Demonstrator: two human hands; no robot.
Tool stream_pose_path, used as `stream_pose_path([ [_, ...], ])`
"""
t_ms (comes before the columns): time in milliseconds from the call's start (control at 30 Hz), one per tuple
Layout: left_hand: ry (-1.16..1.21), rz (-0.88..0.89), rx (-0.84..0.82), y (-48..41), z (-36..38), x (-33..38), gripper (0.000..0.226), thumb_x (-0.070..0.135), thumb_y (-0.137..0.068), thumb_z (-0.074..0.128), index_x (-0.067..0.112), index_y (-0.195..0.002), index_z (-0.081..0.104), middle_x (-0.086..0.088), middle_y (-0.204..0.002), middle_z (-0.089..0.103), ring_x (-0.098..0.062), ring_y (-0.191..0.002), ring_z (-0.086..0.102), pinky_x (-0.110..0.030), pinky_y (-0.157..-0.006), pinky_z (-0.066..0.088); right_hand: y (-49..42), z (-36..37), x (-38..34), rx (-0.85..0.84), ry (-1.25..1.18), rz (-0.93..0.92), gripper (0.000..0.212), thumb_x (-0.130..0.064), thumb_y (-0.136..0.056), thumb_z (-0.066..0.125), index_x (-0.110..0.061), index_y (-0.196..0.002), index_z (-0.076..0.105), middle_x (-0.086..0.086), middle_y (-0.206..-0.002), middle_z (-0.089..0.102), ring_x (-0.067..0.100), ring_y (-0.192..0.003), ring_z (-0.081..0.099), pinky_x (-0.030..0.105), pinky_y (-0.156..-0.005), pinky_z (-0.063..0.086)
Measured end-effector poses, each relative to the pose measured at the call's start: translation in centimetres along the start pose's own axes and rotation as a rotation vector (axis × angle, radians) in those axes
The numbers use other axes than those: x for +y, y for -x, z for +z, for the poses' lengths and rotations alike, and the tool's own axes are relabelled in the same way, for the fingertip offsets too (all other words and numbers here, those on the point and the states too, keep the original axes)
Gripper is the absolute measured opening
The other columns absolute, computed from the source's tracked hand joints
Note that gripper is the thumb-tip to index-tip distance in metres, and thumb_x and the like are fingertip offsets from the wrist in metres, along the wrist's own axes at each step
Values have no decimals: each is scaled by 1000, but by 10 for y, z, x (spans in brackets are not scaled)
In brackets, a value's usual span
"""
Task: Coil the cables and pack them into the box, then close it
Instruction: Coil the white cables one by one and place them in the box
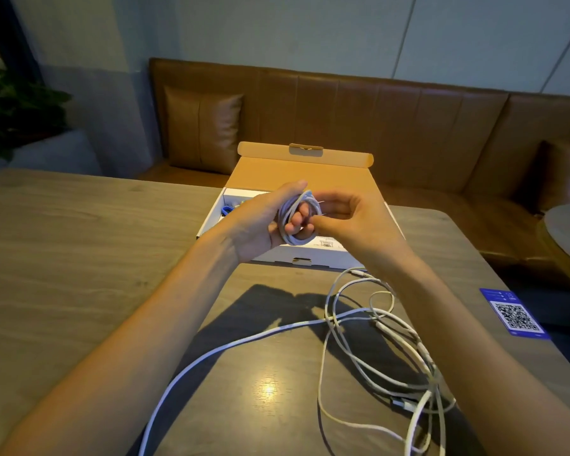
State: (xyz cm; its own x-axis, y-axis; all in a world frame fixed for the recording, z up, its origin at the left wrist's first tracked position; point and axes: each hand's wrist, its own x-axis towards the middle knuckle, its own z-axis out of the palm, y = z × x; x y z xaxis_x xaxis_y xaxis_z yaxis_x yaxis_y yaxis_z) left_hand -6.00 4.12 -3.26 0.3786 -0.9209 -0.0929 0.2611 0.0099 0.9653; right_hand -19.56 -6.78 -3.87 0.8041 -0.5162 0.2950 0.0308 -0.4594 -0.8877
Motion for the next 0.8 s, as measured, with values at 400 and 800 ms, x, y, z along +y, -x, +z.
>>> stream_pose_path([
  [400,-252,93,81,-3,1,4,46,48,-94,58,2,-92,66,-1,-64,60,-7,-51,58,-23,-61,54,-1,1,-1,-12,-28,26,27,-8,-95,64,-25,-115,56,5,-103,75,18,-91,75,29,-83,61],
  [800,-34,121,135,-6,1,-2,31,40,-98,57,12,-94,72,0,-68,62,-12,-60,58,-21,-53,52,3,7,-6,55,127,-198,53,-21,-83,82,-21,-126,51,-8,-102,70,14,-90,72,22,-78,60],
])
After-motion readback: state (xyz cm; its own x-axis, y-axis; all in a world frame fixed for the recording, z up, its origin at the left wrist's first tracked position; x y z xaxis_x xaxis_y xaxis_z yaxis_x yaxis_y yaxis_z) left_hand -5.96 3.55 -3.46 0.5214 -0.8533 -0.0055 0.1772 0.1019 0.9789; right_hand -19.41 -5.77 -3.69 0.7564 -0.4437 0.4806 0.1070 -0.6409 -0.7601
